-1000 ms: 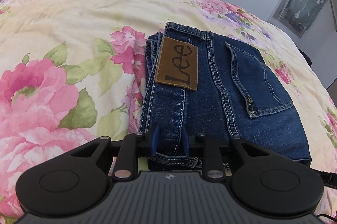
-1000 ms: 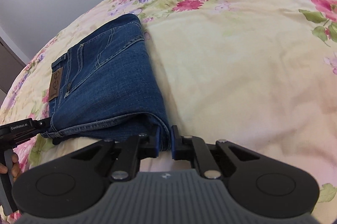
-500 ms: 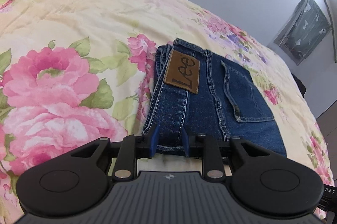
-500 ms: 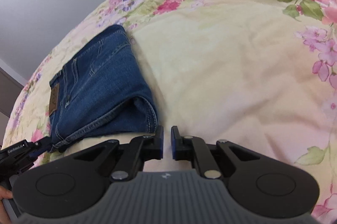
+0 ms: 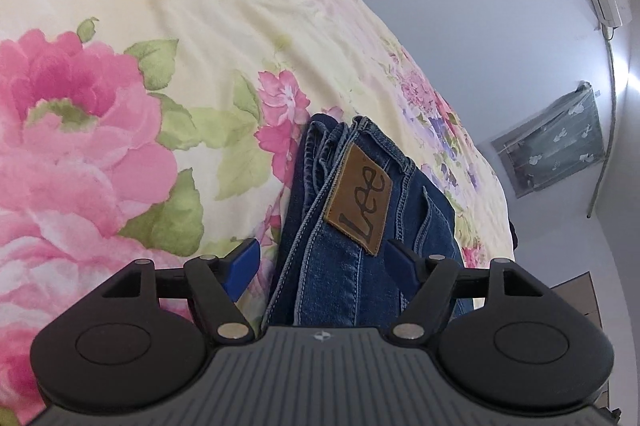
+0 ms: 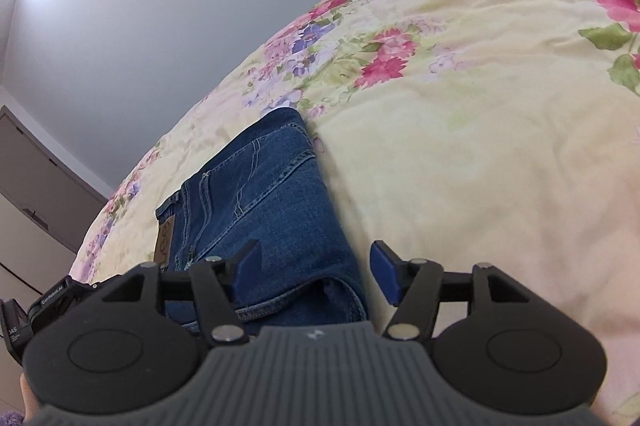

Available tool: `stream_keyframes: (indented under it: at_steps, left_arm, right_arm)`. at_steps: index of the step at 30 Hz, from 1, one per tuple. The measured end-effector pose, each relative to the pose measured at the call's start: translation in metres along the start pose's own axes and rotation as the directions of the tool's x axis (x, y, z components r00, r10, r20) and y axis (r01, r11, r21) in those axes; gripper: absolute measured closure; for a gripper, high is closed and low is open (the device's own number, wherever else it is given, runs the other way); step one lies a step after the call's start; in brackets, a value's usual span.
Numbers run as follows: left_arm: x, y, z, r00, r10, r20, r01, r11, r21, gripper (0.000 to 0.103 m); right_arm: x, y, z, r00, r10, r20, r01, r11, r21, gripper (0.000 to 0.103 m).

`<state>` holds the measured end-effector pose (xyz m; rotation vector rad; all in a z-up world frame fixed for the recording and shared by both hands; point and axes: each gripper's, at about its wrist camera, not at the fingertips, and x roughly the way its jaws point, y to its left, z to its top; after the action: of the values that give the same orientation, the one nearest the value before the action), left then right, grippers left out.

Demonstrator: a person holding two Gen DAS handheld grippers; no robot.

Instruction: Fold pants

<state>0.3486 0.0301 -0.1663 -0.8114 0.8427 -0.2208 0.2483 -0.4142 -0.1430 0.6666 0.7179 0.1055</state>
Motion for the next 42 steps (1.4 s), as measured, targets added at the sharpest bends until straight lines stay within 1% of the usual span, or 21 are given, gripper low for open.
stream_keyframes:
  at_steps: [1,3,5,7,9,10,11,13,14,17,18,21,22,24,26,29,32,36,38,42]
  left_arm:
    - [0.008,0.003,0.003,1.000,-0.004,-0.016,0.004,1.000,-0.009,0.020]
    - [0.022,0.011,0.008,0.998,-0.037,-0.052,0.036,0.999,-0.031,0.020]
    - [0.034,0.017,0.014,0.996,-0.060,-0.067,0.057,0.997,-0.051,0.020]
    - [0.043,0.020,0.020,0.993,-0.092,-0.075,0.087,0.994,-0.063,0.020]
    - [0.052,0.023,0.026,0.988,-0.126,-0.090,0.122,0.991,-0.048,0.020]
    - [0.056,0.023,0.029,0.986,-0.139,-0.096,0.136,0.990,-0.038,0.022]
    - [0.060,0.024,0.032,0.984,-0.147,-0.098,0.145,0.989,-0.026,0.028]
    - [0.066,0.026,0.035,0.980,-0.171,-0.103,0.170,0.985,-0.017,0.031]
    - [0.068,0.028,0.036,0.977,-0.189,-0.101,0.188,0.982,-0.021,0.035]
    - [0.075,0.029,0.038,0.970,-0.224,-0.095,0.222,0.974,-0.033,0.045]
    - [0.076,0.029,0.038,0.970,-0.227,-0.089,0.225,0.974,-0.032,0.046]
    - [0.074,0.026,0.034,0.974,-0.218,-0.063,0.216,0.976,-0.033,0.055]
    - [0.072,0.024,0.036,0.976,-0.212,-0.057,0.210,0.977,-0.035,0.059]
    - [0.067,0.015,0.035,0.981,-0.190,-0.047,0.190,0.982,-0.012,0.064]
    - [0.064,0.005,0.035,0.986,-0.162,-0.038,0.163,0.986,0.020,0.067]
    - [0.055,-0.004,0.035,0.990,-0.142,-0.024,0.143,0.989,0.026,0.072]
    - [0.046,-0.019,0.038,0.992,-0.121,-0.024,0.122,0.991,0.057,0.074]
    - [0.023,-0.034,0.043,0.993,-0.116,-0.019,0.117,0.991,0.071,0.074]
    - [0.007,-0.039,0.050,0.993,-0.116,-0.020,0.117,0.990,0.077,0.074]
    - [-0.040,-0.043,0.065,0.994,-0.106,-0.007,0.106,0.985,0.132,0.074]
  right_arm:
    - [0.006,-0.001,0.006,1.000,0.016,-0.015,-0.016,1.000,0.002,0.040]
    - [0.023,-0.005,0.019,0.997,0.048,-0.067,-0.047,0.999,0.016,0.040]
    - [0.041,-0.009,0.032,0.988,0.092,-0.127,-0.088,0.995,0.042,0.043]
    - [0.057,-0.014,0.042,0.979,0.119,-0.168,-0.110,0.992,0.063,0.043]
    - [0.073,-0.021,0.049,0.967,0.145,-0.209,-0.129,0.988,0.091,0.043]
    - [0.081,-0.025,0.052,0.960,0.162,-0.226,-0.141,0.984,0.109,0.045]
    - [0.090,-0.028,0.055,0.953,0.185,-0.241,-0.157,0.979,0.131,0.047]
    - [0.103,-0.033,0.059,0.942,0.231,-0.245,-0.190,0.965,0.179,0.048]
    - [0.109,-0.035,0.062,0.936,0.253,-0.243,-0.206,0.958,0.201,0.050]
    - [0.126,-0.037,0.066,0.930,0.278,-0.241,-0.223,0.947,0.233,0.054]
    - [0.131,-0.037,0.067,0.927,0.288,-0.240,-0.231,0.943,0.239,0.055]
    - [0.139,-0.038,0.070,0.925,0.295,-0.239,-0.233,0.938,0.255,0.063]
    - [0.139,-0.037,0.070,0.928,0.287,-0.239,-0.226,0.941,0.253,0.067]
    - [0.135,-0.029,0.071,0.936,0.260,-0.239,-0.210,0.953,0.218,0.071]
    - [0.132,-0.020,0.073,0.942,0.236,-0.238,-0.194,0.963,0.185,0.077]
    - [0.121,-0.014,0.077,0.946,0.228,-0.230,-0.190,0.966,0.175,0.082]
    - [0.110,-0.002,0.081,0.951,0.210,-0.225,-0.178,0.972,0.153,0.084]
    - [0.090,0.021,0.085,0.955,0.194,-0.222,-0.172,0.978,0.115,0.086]
    - [0.078,0.035,0.085,0.954,0.198,-0.224,-0.180,0.979,0.096,0.086]
    - [0.059,0.073,0.078,0.948,0.228,-0.224,-0.218,0.974,0.067,0.086]
